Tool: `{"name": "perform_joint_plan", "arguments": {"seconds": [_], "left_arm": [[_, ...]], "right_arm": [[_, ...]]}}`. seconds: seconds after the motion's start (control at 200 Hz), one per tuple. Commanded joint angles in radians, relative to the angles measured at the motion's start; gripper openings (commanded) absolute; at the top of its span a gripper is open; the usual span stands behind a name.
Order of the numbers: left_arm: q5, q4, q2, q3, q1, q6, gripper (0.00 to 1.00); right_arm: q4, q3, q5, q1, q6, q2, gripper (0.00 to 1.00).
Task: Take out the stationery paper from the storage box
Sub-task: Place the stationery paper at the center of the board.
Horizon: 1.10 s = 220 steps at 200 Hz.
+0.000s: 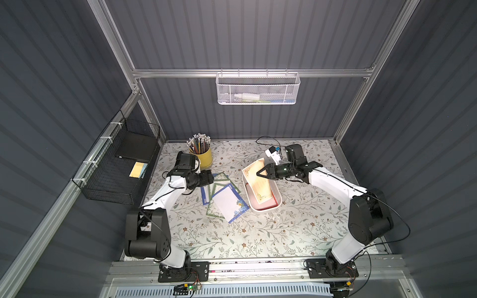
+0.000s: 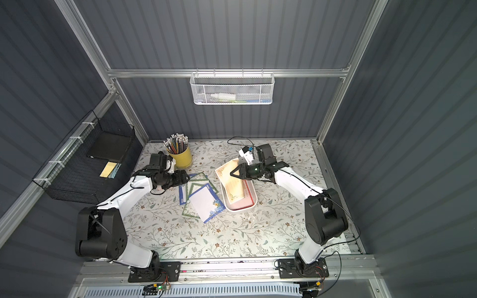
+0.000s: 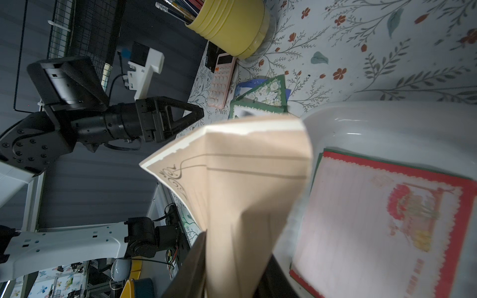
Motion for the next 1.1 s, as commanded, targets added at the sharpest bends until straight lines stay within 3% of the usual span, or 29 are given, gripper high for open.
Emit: {"name": "perform_joint_plan", "arguments": {"seconds": [0.0,0.3,0.665,0.84,1.096], "left_arm": [[0.083,0.092,-0.123,0.045,0.001,-0.021,0.86],[0.348,0.286,-0.208,0.005,0.001,-0.028,0.86],[0.666,0.555,-0.146,-0.150,-0.001,-0.158,0.83],[0.683,0.586,-0.172,-0.185,-0.003,-0.160,0.73],[0.661,0.685,-0.170,-0.261,-0.078,-0.227,0.71]], "right_arm": [[-0.004,0.014,-0.006,-0.002,-0.010,0.016,0.31],[-0.052,0.047,0.061,-0.003,-0.035,0.035,0.30],[-0.039,0.061,0.060,-0.003,-0.024,0.070,0.31],[-0.037,0.068,0.053,-0.003,-0.024,0.080,0.31],[0.005,0.073,0.014,-0.003,0.006,0.079,0.31]]}}
